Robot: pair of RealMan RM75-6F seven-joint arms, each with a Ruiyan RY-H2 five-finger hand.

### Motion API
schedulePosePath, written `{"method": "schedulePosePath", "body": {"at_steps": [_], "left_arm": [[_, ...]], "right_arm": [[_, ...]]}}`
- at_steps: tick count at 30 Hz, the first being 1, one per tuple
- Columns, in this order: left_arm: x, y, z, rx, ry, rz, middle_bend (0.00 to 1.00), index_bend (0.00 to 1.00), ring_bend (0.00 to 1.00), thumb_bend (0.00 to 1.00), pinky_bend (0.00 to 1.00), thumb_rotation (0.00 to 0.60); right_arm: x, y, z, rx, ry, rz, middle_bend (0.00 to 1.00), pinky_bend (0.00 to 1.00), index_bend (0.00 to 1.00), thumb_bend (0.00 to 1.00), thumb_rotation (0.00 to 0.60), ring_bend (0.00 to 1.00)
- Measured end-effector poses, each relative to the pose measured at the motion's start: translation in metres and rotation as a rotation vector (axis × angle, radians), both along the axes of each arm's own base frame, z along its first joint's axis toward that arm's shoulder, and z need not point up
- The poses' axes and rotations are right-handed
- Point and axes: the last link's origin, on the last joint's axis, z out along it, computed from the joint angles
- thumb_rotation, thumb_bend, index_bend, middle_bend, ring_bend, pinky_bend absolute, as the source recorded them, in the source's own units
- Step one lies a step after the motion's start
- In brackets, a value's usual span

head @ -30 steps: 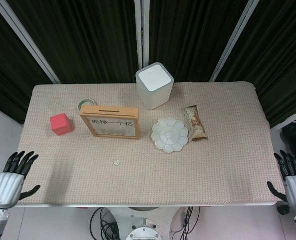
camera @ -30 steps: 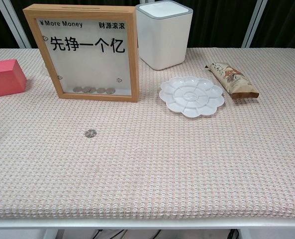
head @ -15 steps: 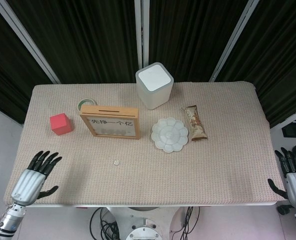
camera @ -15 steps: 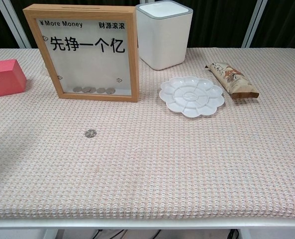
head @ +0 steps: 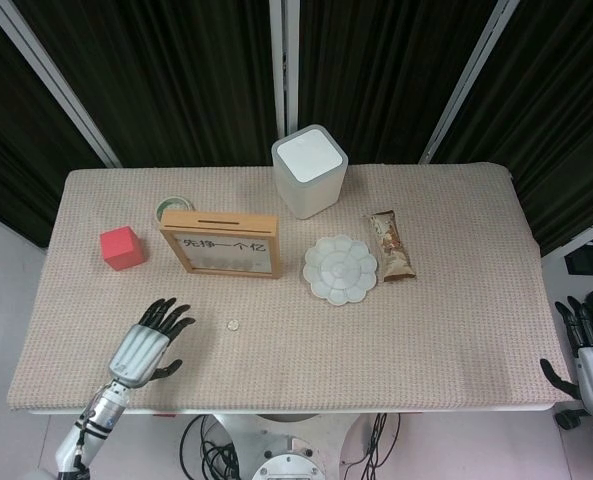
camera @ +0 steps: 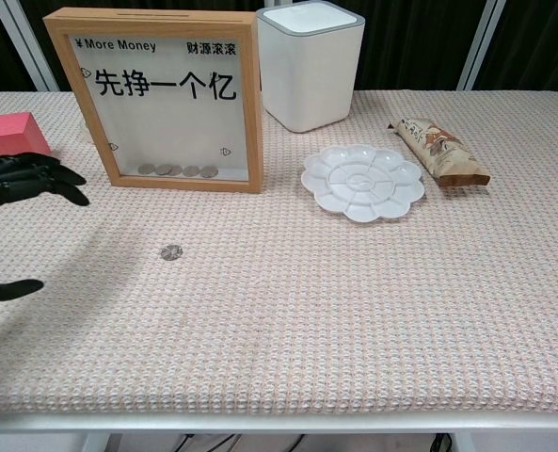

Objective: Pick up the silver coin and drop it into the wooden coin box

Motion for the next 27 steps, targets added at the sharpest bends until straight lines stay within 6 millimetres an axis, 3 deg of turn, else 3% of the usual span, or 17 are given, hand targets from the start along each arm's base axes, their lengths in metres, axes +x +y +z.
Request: {"method": "schedulePosePath", "body": {"at_steps": [11,19,27], "left_arm": [[0.017,0.023,-0.043,-0.02,-0.038,-0.008,0.17,0.36,0.06,0.25,0.12,0.6],[0.031,0.028,-0.062,-0.045,-0.06,-0.033,0.17,0.34,0.06,0.25,0.12,0.6],[0.031,0.036,-0.074,-0.012,-0.021,0.012,0.17,0.34,0.06,0.26,0.11,0.6]], "right_arm": [[-0.002,0.0,0.002,0.001,0.003,-0.008,0.0,0.0,0.0,0.21,0.6,0.0],[-0.004,-0.002,0.0,0.013,0.004,-0.013,0.0,0.0,0.0,0.21,0.6,0.0],[-0.008,-0.001,0.001,0.01,0.0,-0.023,0.0,0.0,0.0,0.21,0.6,0.0]]}}
